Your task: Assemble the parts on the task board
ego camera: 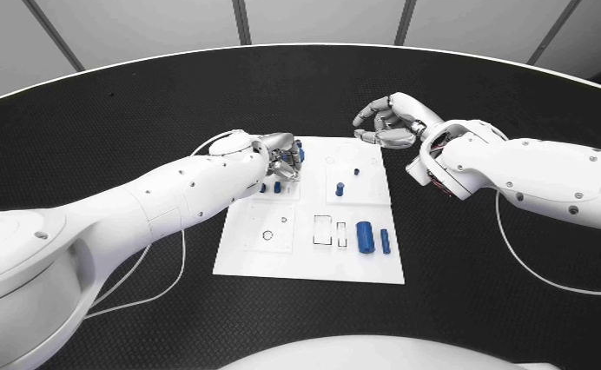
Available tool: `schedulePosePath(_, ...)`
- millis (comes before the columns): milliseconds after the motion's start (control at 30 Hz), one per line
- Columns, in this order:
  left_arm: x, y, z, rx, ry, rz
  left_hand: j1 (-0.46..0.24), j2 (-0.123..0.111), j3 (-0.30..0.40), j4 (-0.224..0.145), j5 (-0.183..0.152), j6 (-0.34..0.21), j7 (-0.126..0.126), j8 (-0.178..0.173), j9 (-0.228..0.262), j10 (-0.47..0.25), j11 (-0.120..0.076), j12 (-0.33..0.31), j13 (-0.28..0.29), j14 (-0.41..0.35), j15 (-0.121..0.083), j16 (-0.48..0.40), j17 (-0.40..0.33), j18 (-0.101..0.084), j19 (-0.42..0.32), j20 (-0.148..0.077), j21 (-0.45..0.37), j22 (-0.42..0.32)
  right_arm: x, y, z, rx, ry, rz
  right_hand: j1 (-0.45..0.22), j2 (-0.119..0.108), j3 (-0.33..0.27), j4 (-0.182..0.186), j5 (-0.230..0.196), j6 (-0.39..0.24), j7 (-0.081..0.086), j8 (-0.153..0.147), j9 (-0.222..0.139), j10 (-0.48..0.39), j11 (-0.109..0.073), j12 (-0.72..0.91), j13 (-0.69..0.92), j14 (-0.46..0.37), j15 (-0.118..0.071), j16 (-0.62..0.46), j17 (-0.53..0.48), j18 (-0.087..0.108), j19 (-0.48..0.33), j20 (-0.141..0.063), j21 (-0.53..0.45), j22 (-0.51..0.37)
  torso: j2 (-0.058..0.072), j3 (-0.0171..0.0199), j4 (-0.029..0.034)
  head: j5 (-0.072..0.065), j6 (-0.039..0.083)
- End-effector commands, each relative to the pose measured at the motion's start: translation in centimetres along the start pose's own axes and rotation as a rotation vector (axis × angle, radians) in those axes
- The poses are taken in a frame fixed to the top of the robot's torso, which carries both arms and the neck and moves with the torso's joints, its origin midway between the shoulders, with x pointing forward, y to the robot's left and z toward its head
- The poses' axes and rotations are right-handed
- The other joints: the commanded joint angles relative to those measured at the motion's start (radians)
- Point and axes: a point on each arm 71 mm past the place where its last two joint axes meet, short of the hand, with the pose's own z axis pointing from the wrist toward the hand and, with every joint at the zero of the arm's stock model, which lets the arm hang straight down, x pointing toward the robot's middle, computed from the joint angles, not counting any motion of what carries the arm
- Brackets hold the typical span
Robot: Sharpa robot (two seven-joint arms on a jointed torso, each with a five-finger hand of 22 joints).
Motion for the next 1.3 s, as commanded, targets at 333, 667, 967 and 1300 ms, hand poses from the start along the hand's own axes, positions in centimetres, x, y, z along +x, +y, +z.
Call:
schedulePosePath(333, 0.14, 0.07, 0.13, -0.014, 0.022, 0.003, 0.019, 0.015, 0.024, -0.010, -0.004, 0.020, -0.006, 0.006, 0.003, 0.022, -0.006, 0.000, -0.157, 0.001, -0.013, -0.008, -0.012, -0.006, 0.012, -0.003, 0.010, 0.007, -0.04, -0.01, -0.07, 0.001, 0.000, 0.000, -0.005, 0.003, 0.005, -0.001, 0.002, 0.005, -0.004, 0.004, 0.000, 0.006, 0.000, 0.002, -0.001, 0.048, -0.005, -0.001, 0.037, 0.006, -0.002, -0.006, -0.005, 0.030, -0.003, 0.0006, 0.0010, -0.003, -0.006)
schedulePosePath(667, 0.20, -0.02, 0.16, -0.013, 0.029, 0.004, 0.028, 0.024, 0.041, -0.014, -0.004, 0.031, -0.008, 0.008, 0.006, 0.034, -0.009, -0.002, -0.158, 0.001, -0.016, -0.011, -0.021, -0.007, 0.015, -0.006, 0.013, 0.013, -0.01, 0.02, -0.04, 0.000, 0.000, 0.000, -0.006, 0.004, 0.006, -0.001, 0.003, 0.005, -0.005, 0.005, -0.001, 0.006, 0.000, 0.002, -0.002, 0.048, -0.005, -0.002, 0.037, 0.005, 0.000, -0.007, -0.004, 0.031, -0.002, -0.0003, 0.0013, -0.003, -0.005)
schedulePosePath(967, 0.23, 0.04, 0.16, -0.016, 0.034, 0.005, 0.030, 0.032, 0.053, -0.014, -0.005, 0.042, -0.011, 0.011, 0.009, 0.046, -0.012, -0.005, -0.159, -0.002, -0.018, -0.015, -0.043, -0.009, 0.018, -0.008, 0.017, 0.020, -0.01, 0.02, -0.05, 0.001, 0.000, 0.001, -0.007, 0.004, 0.006, 0.000, 0.003, 0.005, -0.005, 0.005, -0.001, 0.006, 0.000, 0.002, -0.002, 0.048, -0.005, -0.001, 0.037, 0.005, -0.001, -0.007, -0.005, 0.030, -0.002, 0.0008, 0.0011, -0.003, -0.007)
schedulePosePath(1300, 0.24, 0.00, 0.14, -0.016, 0.033, 0.012, 0.086, 0.052, 0.132, -0.066, -0.004, 0.055, -0.009, 0.003, 0.012, 0.072, -0.014, -0.014, -0.162, 0.004, -0.022, -0.012, -0.034, -0.011, 0.023, -0.013, 0.032, 0.036, -0.03, 0.01, -0.07, 0.001, -0.001, 0.000, -0.007, 0.004, 0.006, 0.000, 0.003, 0.005, -0.005, 0.005, -0.001, 0.006, 0.000, 0.002, -0.002, 0.048, -0.005, -0.001, 0.037, 0.005, -0.001, -0.007, -0.005, 0.030, -0.002, 0.0008, 0.0005, -0.003, -0.006)
